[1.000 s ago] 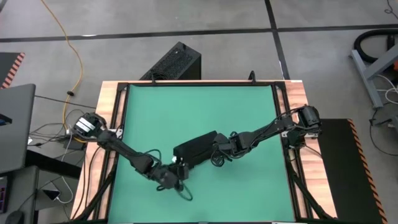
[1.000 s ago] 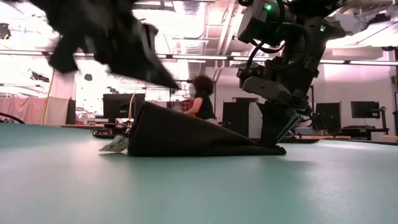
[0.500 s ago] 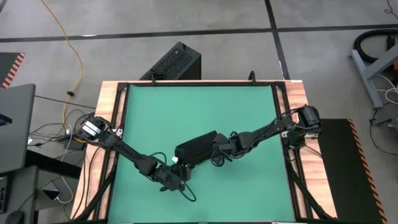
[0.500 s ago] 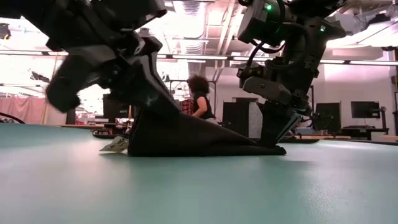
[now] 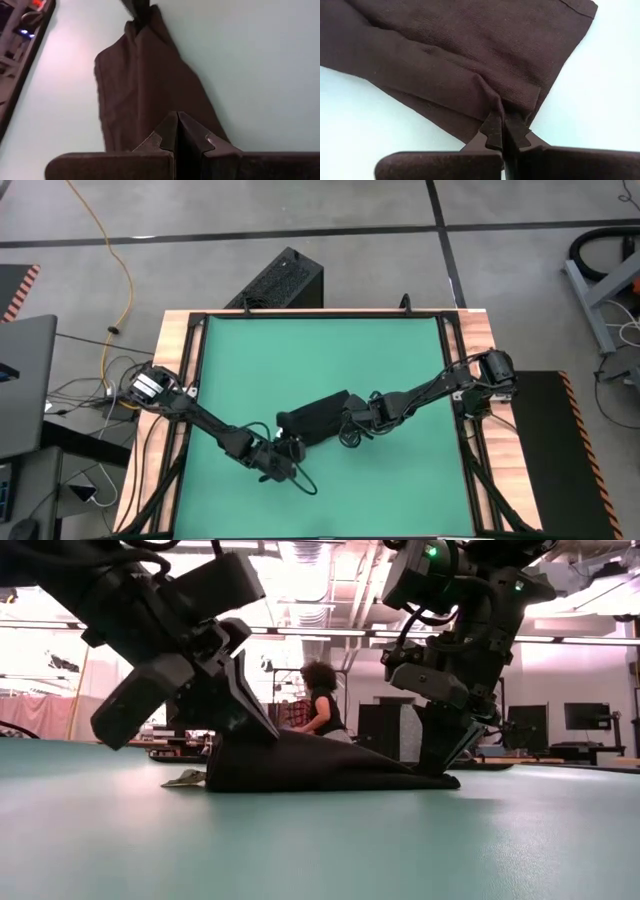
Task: Roll towel into tight, uniform cylinder
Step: Roll the black towel
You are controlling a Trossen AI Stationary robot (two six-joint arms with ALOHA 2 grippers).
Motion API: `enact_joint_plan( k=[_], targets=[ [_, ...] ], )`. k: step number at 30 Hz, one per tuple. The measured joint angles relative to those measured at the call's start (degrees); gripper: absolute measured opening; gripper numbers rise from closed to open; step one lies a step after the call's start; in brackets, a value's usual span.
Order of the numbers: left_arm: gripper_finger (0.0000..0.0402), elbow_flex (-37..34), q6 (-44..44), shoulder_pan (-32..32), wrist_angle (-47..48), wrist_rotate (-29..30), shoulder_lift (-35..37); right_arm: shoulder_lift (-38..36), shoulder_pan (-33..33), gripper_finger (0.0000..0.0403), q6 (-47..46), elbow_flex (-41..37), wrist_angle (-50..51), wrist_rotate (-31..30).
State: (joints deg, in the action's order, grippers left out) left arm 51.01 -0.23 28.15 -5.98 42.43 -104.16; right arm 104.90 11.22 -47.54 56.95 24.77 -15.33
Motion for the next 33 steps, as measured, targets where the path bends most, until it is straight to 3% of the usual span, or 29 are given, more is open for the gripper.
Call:
enact_joint_plan(
  k=[14, 19, 24, 33],
  targets=[
    [0.0, -0.2, -5.0, -1.0, 8.1, 2.4, 0.0, 0.0, 0.0, 0.0008, 0.0, 0.0, 0.0, 0.2],
    [0.0, -3.5, -6.5, -1.7, 3.9, 1.5, 0.0, 0.0, 0.0, 0.0008, 0.6, 0.0, 0.0, 0.2],
    [0.0, -8.3, -8.3, -1.9, -3.2, -0.7, 0.0, -1.6, 1.0, 0.0016, 7.8, 0.6, 0.6, -0.2],
    [0.0, -9.2, -8.6, -1.9, -3.8, -1.2, 0.1, -8.2, 3.5, 0.0071, 12.0, 1.4, 2.3, -8.2]
  ],
)
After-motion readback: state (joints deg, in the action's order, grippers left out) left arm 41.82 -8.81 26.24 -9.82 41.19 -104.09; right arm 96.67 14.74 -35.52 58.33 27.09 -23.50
